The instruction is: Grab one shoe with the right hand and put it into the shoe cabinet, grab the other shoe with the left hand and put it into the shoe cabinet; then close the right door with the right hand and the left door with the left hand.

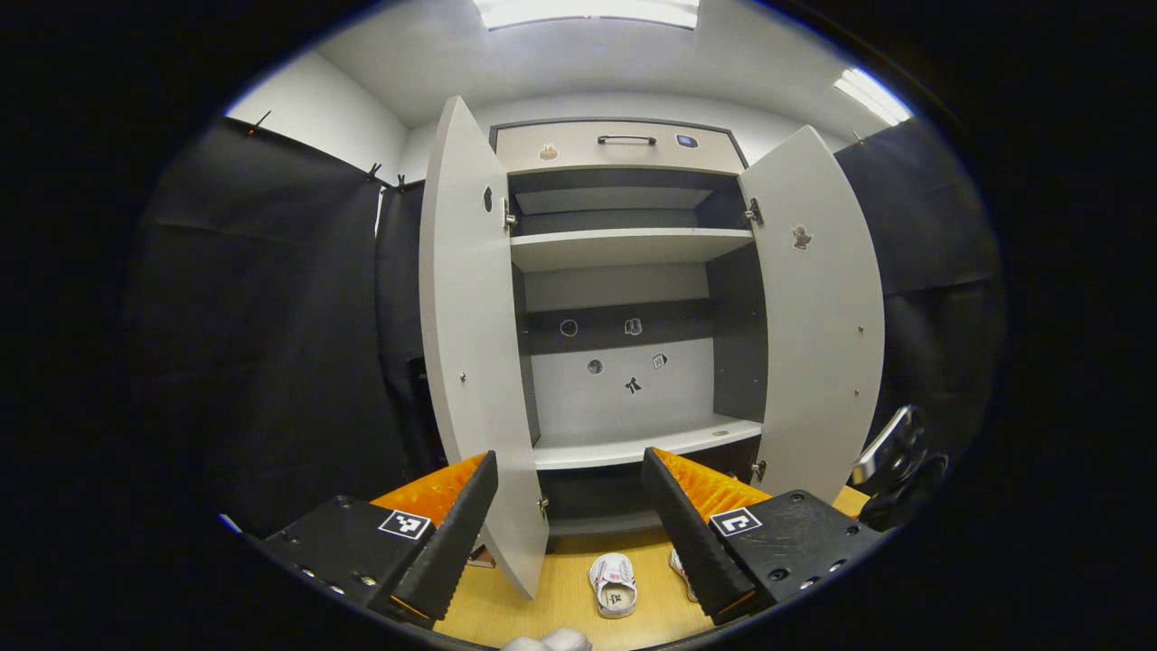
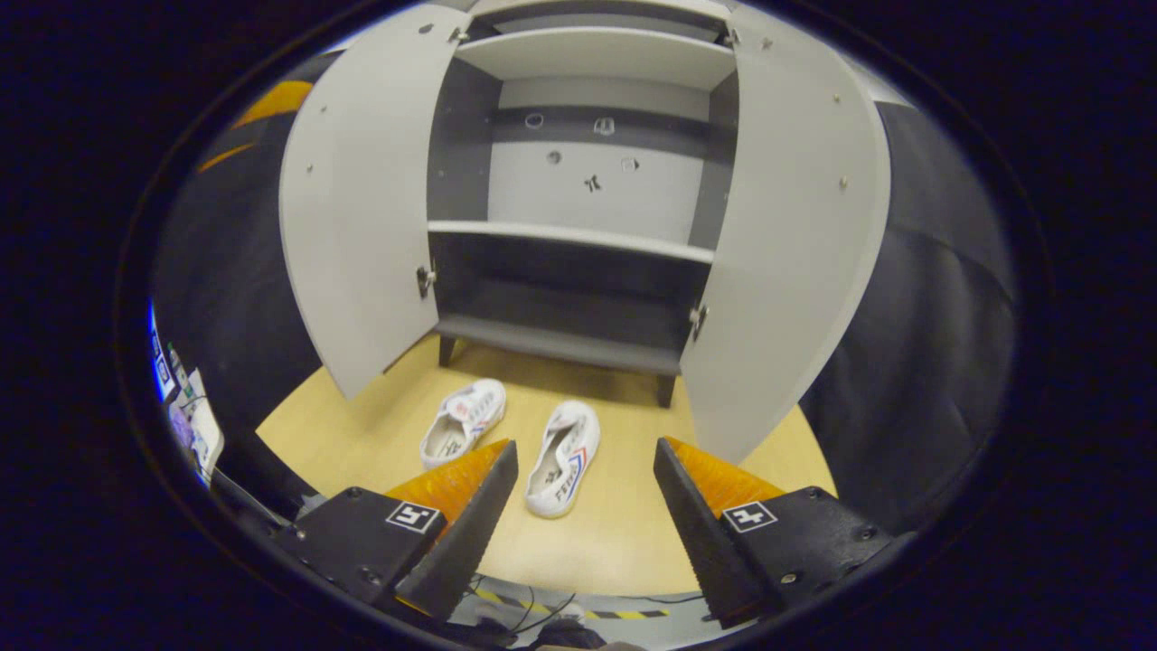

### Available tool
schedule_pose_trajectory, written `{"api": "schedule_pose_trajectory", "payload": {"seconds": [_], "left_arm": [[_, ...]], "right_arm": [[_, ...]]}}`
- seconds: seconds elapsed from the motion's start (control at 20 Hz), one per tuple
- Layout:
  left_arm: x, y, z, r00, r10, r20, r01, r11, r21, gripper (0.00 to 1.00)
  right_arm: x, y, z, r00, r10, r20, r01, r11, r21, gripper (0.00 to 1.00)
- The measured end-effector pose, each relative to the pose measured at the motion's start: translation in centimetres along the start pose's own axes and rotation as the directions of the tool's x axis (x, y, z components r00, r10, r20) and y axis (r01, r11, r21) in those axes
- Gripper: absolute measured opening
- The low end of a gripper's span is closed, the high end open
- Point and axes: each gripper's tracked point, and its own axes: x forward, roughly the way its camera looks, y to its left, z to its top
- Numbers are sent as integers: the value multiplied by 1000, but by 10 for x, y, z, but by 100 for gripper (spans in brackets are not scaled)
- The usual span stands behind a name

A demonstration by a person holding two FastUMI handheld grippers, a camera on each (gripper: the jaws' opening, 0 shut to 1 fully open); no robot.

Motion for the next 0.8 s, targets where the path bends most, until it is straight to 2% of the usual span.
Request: {"api": "schedule_pose_trajectory", "payload": {"seconds": [0.1, 0.25, 0.35, 0.4, 0.45, 0.6, 0.8], "left_arm": [[0, 2, -3, 1000, 8, -9, -8, 1000, 7, 96], [-1, 4, -9, 999, 24, -29, -23, 1000, 4, 96], [-1, 6, -11, 999, 39, -37, -39, 999, 2, 96], [-1, 7, -10, 998, 46, -37, -46, 999, 2, 96], [-1, 8, -11, 998, 52, -38, -52, 999, 5, 96], [0, 16, -13, 996, 81, -39, -80, 997, 24, 96], [2, 21, -14, 993, 105, -53, -105, 994, 1, 96]], "right_arm": [[28, 16, -30, 999, 9, -49, -8, 1000, 4, 97], [66, 37, -47, 998, 12, -59, -13, 1000, -6, 92], [97, 46, -51, 997, 12, -77, -12, 1000, 6, 90], [112, 50, -53, 997, 10, -80, -8, 1000, 21, 94], [128, 51, -53, 996, 0, -89, 3, 1000, 27, 94], [164, 53, -54, 993, -10, -116, 15, 999, 46, 92], [206, 47, -55, 989, -24, -144, 36, 996, 79, 87]]}}
